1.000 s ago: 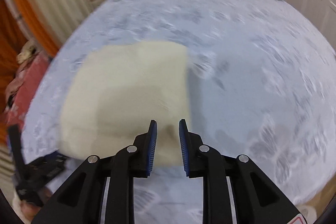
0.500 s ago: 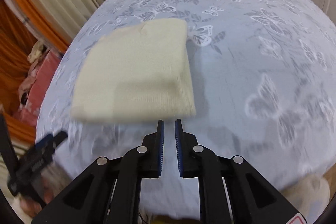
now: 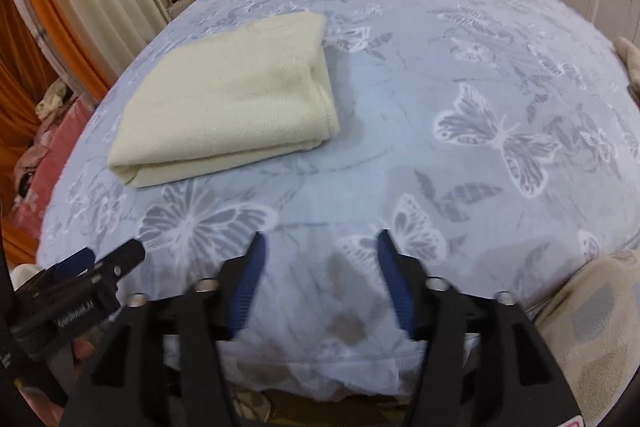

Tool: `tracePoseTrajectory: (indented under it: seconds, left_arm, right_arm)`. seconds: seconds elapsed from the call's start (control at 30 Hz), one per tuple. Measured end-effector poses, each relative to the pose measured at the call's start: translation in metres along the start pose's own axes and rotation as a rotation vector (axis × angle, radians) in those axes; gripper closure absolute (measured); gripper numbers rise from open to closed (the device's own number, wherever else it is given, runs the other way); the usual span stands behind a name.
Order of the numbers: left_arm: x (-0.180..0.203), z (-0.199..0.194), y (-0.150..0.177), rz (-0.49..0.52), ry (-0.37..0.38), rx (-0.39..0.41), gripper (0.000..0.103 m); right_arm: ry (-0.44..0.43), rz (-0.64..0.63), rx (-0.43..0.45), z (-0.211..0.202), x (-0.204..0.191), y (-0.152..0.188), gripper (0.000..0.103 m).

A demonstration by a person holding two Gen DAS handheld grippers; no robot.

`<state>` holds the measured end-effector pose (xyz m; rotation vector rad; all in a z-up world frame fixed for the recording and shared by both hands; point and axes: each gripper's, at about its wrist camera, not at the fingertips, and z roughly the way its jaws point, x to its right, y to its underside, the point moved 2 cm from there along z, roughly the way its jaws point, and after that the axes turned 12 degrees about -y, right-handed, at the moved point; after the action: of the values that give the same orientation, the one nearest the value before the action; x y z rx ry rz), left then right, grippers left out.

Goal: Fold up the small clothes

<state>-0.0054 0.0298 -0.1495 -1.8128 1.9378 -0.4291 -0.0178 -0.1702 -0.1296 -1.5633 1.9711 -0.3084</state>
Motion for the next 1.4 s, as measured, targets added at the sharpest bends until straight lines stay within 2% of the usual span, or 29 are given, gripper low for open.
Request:
tracePoseTrajectory:
  seconds: [0.2,0.47,0.9,1.4]
  left_arm:
    - [0.002,0.006,0.003,0.019,-0.025,0.016,0.011]
    - [0.011,-0.001,0.006,0.067,-0.039,0.062,0.011]
    - [0.009,-0.003,0.006,0.042,-0.053,0.069,0.011]
    - [0.013,-0.007,0.006,0.068,-0.087,0.114,0.011]
  right_arm:
    - [0.012,-0.009,-0.045,0.014,-0.003,0.006,0.041]
    - [0.039,-0.026,-0.027,0.015,-0.007,0.010,0.035]
    - [0.042,-0.079,-0.018,0.016,-0.022,0.015,0.035]
    - [0.035,-0.051,-0.005,0.017,-0.023,0.018,0.035]
